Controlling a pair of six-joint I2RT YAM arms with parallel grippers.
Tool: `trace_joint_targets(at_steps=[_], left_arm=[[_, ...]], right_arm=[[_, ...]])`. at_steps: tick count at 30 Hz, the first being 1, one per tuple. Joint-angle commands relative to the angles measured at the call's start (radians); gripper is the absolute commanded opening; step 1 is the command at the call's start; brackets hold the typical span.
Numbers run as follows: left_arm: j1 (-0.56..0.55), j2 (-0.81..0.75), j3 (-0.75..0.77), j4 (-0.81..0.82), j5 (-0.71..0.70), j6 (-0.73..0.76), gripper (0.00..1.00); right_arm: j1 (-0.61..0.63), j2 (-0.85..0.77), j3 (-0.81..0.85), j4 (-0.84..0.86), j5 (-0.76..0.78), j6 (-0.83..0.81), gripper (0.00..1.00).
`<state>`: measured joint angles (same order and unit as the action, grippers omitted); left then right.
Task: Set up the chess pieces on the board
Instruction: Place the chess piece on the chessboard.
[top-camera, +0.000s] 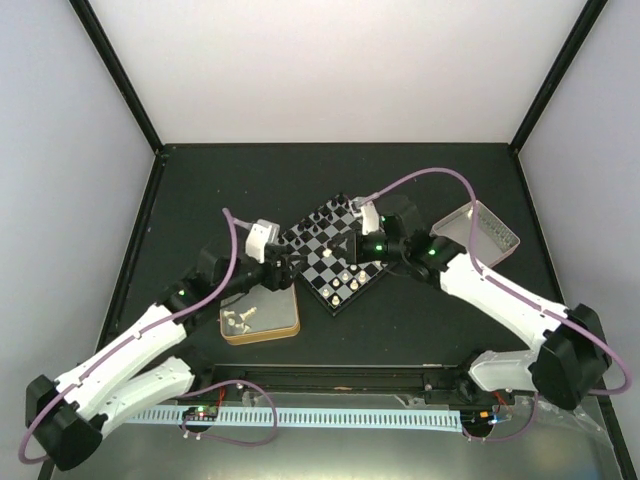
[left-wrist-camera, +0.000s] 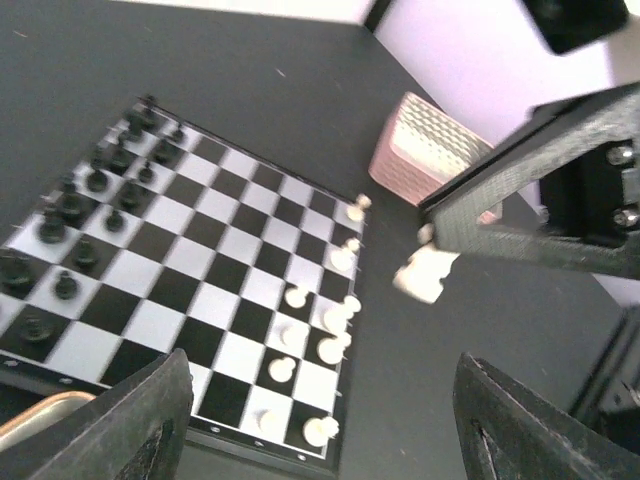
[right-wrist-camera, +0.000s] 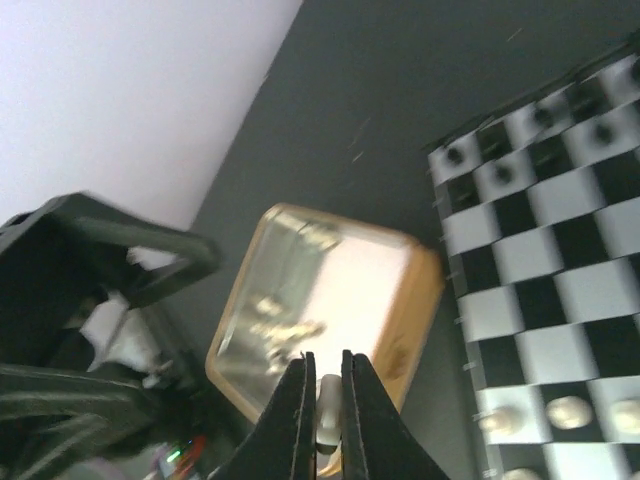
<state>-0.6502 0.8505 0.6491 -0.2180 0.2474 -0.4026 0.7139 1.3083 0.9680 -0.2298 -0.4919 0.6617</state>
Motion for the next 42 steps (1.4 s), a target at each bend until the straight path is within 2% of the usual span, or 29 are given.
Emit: trace_joint_targets(at_steps=[1, 5, 10, 12, 23, 38, 42], left_arm=[[0.003, -0.072, -0.032, -0.026, -0.242, -0.073, 0.73], [0.004, -0.113, -0.043, -0.053, -0.315, -0.109, 0.74], [0.006, -0.119, -0.043, -0.066, -0.33, -0.128, 0.75], [0.005, -0.118, -0.043, -0.065, -0.33, -0.13, 0.75], [0.005, -0.098, -0.042, -0.079, -0.332, -0.142, 0.75], [0.006, -0.085, -0.042, -0.081, -0.327, -0.144, 0.75], [0.005, -0.084, -0.042, -0.082, -0.326, -0.145, 0.75]], right_arm=[[0.002, -0.064, -0.034, -0.066, 0.405, -0.158, 0.01], [0.002, -0.09, -0.103, -0.079, 0.653, -0.21, 0.01], [-0.001, -0.094, -0.176, -0.076, 0.845, -0.19, 0.01], [-0.021, -0.084, -0.186, -0.075, 0.876, -0.171, 0.02], [-0.134, 0.071, -0.207, 0.016, 0.803, -0.162, 0.02], [-0.145, 0.228, -0.236, 0.155, 0.794, -0.162, 0.02], [-0.146, 0.245, -0.236, 0.156, 0.795, -0.163, 0.05]])
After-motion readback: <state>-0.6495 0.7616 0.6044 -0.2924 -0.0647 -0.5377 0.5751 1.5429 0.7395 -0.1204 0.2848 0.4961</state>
